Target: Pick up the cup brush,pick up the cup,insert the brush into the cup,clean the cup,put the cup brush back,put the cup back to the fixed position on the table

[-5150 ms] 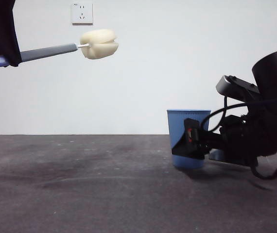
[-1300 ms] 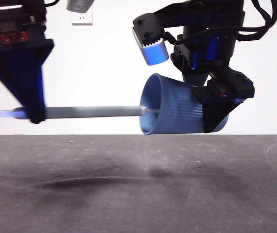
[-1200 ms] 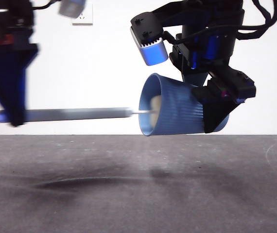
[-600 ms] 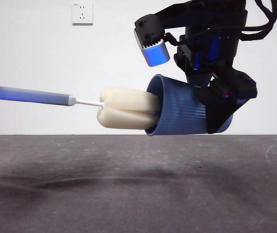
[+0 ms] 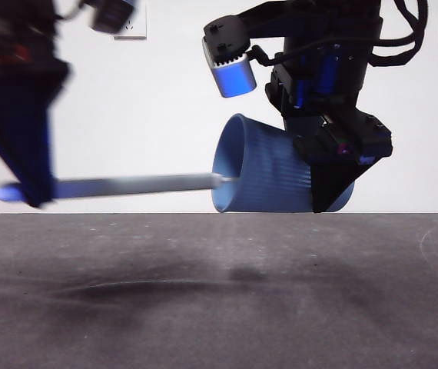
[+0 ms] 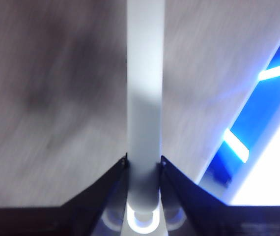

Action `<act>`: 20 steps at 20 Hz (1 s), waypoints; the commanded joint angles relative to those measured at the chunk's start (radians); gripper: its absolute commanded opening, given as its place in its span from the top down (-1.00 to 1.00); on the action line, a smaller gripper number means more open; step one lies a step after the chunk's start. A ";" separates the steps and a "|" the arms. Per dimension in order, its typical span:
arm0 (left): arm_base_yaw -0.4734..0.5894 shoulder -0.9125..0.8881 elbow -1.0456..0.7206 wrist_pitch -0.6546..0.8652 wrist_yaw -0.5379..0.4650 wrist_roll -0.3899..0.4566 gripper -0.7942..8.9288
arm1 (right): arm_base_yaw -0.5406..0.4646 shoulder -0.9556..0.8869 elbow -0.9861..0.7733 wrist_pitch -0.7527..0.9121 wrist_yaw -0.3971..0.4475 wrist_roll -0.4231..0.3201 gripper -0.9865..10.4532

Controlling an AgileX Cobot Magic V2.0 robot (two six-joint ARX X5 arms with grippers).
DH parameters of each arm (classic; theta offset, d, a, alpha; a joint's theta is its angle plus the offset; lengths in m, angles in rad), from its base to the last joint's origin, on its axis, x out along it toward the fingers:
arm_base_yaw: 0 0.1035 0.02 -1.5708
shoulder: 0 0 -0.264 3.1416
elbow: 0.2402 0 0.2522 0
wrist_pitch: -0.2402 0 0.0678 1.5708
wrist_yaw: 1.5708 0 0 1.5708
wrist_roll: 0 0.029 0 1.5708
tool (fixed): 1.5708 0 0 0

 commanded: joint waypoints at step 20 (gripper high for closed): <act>0.224 -0.298 0.001 -0.282 -0.143 -0.080 0.85 | -0.008 0.008 -0.002 0.013 0.000 0.288 0.86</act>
